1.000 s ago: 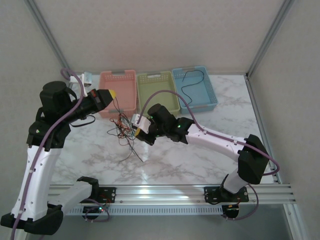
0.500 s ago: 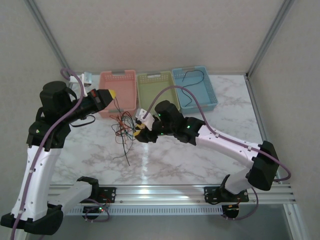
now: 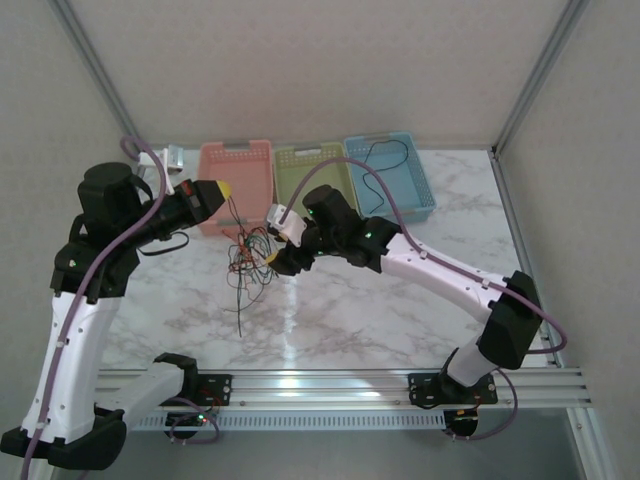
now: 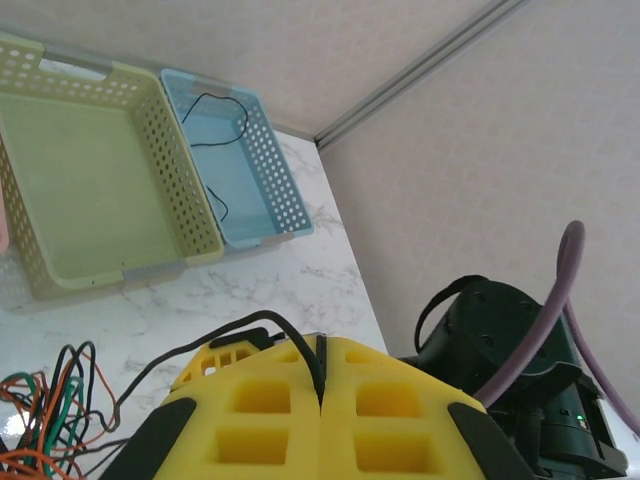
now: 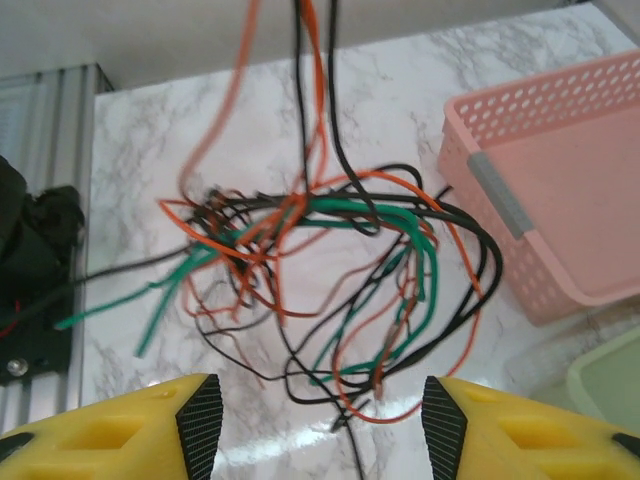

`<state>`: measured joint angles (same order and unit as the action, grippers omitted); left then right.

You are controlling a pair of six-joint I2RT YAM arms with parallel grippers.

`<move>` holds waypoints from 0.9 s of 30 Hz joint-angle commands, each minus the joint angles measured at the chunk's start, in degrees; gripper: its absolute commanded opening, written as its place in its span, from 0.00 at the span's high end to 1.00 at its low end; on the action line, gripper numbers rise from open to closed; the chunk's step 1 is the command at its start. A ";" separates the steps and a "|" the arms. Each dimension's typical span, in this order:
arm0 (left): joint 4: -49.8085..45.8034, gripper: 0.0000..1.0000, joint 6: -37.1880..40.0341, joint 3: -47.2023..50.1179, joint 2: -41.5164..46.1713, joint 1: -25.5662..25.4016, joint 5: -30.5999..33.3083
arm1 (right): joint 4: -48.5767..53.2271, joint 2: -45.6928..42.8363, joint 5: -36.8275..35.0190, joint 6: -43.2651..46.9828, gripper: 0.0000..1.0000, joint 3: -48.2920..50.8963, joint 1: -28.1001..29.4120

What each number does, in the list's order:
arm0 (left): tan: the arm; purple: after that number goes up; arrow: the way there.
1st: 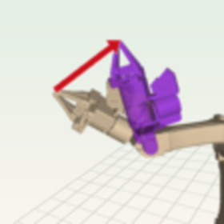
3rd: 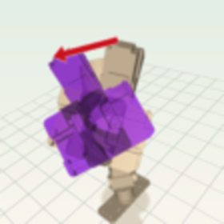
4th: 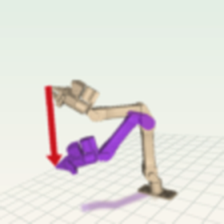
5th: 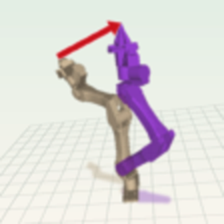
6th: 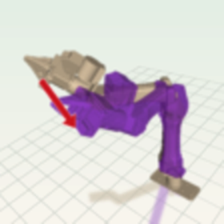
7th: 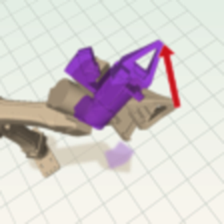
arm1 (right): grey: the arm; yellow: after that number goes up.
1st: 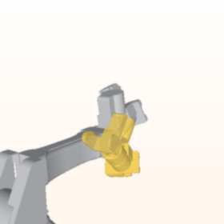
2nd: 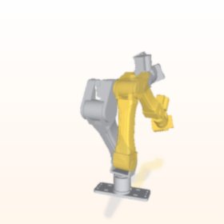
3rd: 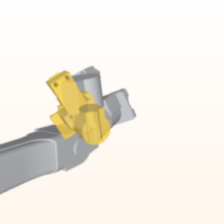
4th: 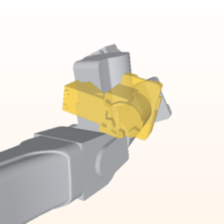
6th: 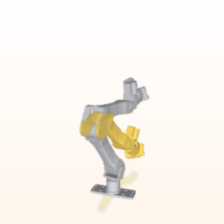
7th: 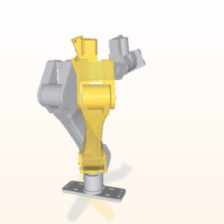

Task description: Untangle the cables

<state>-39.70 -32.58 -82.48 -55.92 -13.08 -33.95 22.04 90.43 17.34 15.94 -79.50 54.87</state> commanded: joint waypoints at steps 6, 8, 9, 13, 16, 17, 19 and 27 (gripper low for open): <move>-0.77 1.00 1.27 -2.07 0.60 -0.54 -1.02 | 8.23 7.92 -3.28 4.05 0.58 -3.11 -0.08; -0.93 1.00 1.42 -2.07 0.74 -0.54 -1.03 | 8.79 8.61 -2.76 4.09 0.66 -3.66 -0.05; -0.95 1.00 1.46 -2.01 0.81 -0.54 -1.03 | 8.81 8.62 -2.40 4.01 0.71 -3.73 -0.08; -1.19 1.00 1.88 -1.73 0.98 -0.54 -0.77 | 7.76 6.94 -1.22 3.73 0.99 -3.33 -0.04; -1.47 1.00 2.32 -1.24 0.92 -0.55 -0.41 | 7.41 5.31 -0.64 3.65 1.00 -2.92 -0.05; -1.54 1.00 2.49 -1.13 0.98 -0.54 -0.18 | 7.11 4.77 -0.64 3.57 1.00 -2.77 -0.11; -1.80 1.00 2.84 -0.87 1.05 -0.59 0.50 | 6.64 3.67 -0.93 3.50 1.00 -2.03 -0.09; -3.77 1.00 5.44 0.36 2.28 -0.54 5.15 | 2.48 -1.55 -5.16 2.35 1.00 1.55 -0.71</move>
<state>-42.26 -29.12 -82.41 -55.13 -13.08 -31.29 26.81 91.46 14.22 19.11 -79.42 54.83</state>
